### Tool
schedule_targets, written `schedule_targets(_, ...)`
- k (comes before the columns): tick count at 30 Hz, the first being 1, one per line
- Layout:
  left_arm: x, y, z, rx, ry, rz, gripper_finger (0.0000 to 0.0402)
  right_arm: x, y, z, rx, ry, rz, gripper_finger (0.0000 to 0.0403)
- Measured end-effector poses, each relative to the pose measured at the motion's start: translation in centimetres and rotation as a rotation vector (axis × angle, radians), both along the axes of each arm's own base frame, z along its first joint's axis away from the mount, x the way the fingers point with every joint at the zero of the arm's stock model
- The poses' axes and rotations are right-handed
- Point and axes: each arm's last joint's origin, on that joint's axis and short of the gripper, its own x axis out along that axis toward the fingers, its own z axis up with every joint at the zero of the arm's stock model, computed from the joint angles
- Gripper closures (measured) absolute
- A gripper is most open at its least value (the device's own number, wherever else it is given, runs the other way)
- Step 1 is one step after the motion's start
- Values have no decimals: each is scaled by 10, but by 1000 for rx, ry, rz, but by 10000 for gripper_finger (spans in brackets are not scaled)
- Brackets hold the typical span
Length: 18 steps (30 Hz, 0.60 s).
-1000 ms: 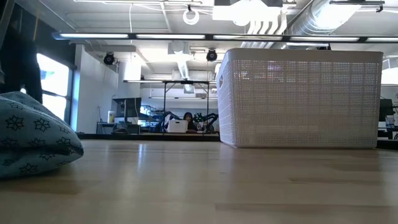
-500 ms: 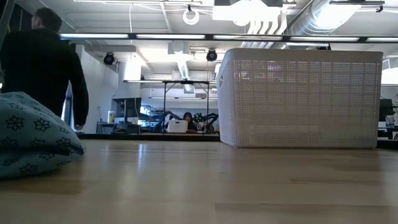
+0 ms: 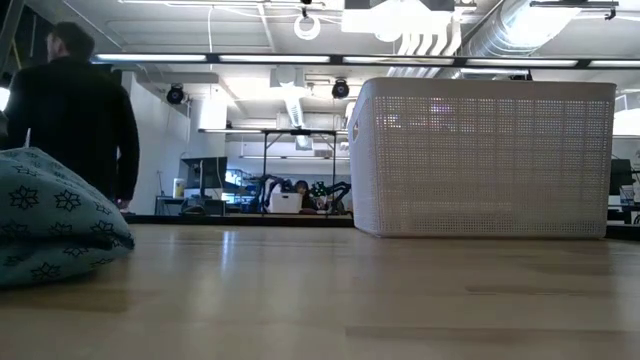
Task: Pick & place medical supplies in basket/bin
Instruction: Put the white and blue pill bottle into the white bin
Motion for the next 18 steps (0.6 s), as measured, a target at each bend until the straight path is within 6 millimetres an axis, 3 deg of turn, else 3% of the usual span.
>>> schedule_targets(7,-1,-1,-13,-1,112,-13,207,-3,-3,1,-2,-3,2,172)
schedule_targets(18,-3,-3,-26,6,223,-64,206,-3,-1,-12,85,131,87,193)
